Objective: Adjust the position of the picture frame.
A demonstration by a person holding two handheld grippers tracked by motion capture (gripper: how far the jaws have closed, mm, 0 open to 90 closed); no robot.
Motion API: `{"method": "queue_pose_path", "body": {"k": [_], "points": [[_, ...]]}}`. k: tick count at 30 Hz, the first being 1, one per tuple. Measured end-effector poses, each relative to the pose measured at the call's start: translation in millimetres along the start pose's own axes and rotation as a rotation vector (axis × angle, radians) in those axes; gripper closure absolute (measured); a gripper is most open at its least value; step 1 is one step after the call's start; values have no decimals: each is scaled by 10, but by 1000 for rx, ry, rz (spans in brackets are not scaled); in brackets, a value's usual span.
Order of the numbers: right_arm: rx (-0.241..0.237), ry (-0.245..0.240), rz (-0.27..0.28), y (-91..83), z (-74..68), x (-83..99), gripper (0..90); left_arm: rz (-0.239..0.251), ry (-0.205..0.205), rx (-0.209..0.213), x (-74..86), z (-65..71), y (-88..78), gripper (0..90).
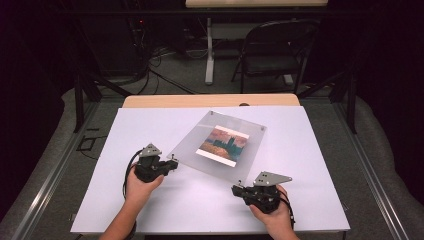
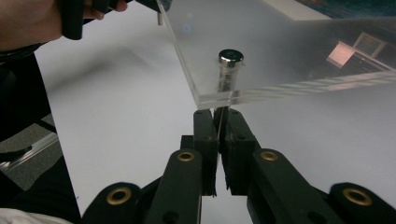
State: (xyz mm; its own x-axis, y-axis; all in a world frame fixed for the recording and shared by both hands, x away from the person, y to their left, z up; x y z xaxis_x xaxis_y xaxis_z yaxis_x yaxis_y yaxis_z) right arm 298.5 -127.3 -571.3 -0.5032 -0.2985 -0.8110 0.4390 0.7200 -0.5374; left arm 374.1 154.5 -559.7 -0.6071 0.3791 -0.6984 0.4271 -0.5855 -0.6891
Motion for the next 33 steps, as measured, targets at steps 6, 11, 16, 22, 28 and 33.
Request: {"method": "queue_pose_path", "body": {"k": [6,11,16,22,28,33], "points": [[40,25,9,-75,139,-12,853,5,3,44,85,149,-62,858],[82,38,24,-129,268,-26,854,3,1,74,144,278,-86,858],[119,45,31,-163,369,-45,853,6,0,102,179,393,-117,858],[135,43,37,-153,427,-79,853,27,-18,85,174,388,-90,857],[159,45,34,-109,515,-115,853,35,-29,77,124,358,-9,857],[177,58,38,-51,621,-175,853,47,-38,54,56,264,70,857]]}}
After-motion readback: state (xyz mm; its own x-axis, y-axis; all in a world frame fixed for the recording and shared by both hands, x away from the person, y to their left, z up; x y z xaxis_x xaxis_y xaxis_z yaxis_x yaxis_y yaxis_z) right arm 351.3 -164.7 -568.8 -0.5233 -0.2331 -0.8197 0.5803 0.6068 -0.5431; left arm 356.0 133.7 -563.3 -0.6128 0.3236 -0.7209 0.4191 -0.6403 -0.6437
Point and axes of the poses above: each handheld gripper's, and its own axes: y roughly forward along the jaws, x roughly out of its underside, z roughly to its right, the point moved 6 cm from there along y, roughly forward along the jaws, and after that the axes turned 5 degrees about -z, right-handed, at the moved point
